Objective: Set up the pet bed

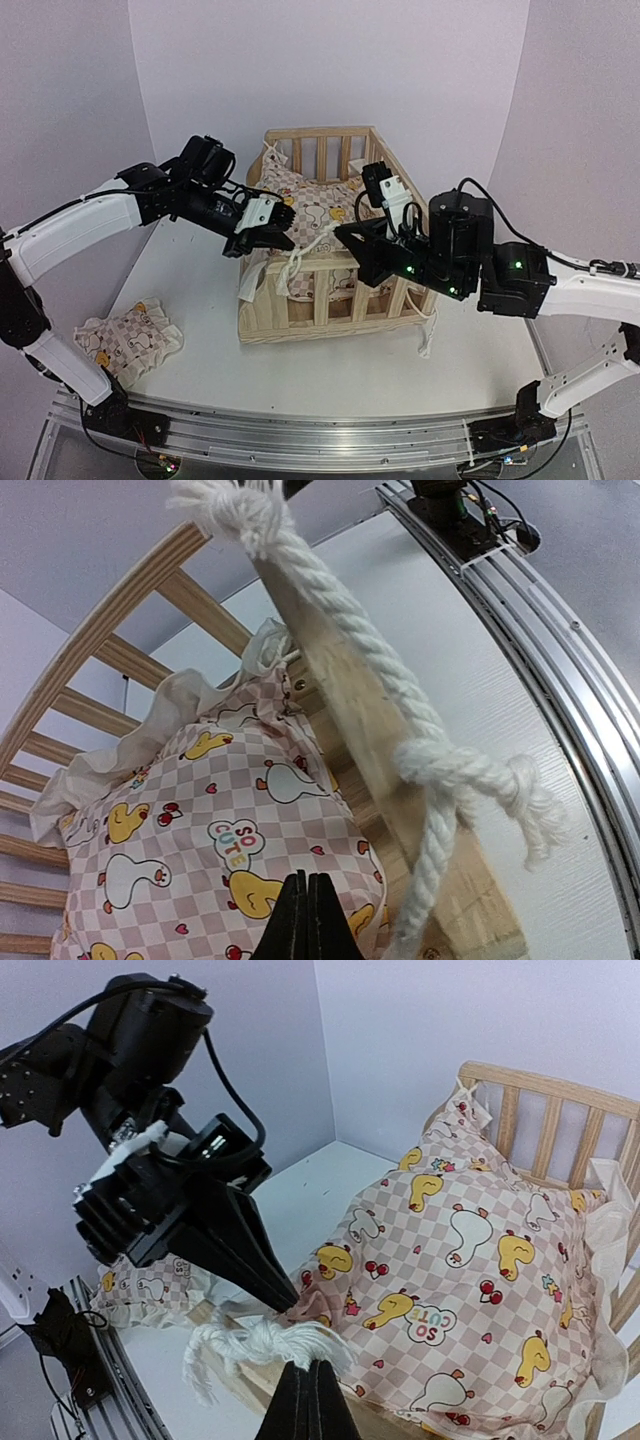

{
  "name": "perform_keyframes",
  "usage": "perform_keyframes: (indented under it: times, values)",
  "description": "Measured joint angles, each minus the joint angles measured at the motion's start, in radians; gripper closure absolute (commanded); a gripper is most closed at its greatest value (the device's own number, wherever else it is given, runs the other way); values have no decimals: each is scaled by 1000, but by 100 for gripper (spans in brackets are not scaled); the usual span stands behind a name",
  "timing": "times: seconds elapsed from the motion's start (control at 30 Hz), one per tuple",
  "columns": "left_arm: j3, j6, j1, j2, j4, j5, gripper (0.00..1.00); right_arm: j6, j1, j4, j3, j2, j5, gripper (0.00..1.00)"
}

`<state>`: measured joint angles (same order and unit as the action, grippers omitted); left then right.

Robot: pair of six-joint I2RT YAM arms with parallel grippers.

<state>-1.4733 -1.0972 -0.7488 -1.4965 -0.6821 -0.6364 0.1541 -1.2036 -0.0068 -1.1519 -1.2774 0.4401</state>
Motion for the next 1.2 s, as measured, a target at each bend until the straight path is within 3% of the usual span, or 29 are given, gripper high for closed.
perform_keyframes:
  times: [0.33, 0.63, 0.73, 1.2]
  values:
    - [-65, -1, 0, 31, 30, 19, 98, 7, 63, -9, -31, -89, -59, 100]
    - [-124, -33, 0, 31, -110, 21, 58, 31, 64, -13, -32, -82, -87, 100]
    - [-154, 1, 0, 27, -147, 3, 50, 38, 64, -13, -32, -64, -98, 100]
    - [-264, 76, 6, -98, -300, -77, 59, 50, 64, -10, -80, -46, -178, 100]
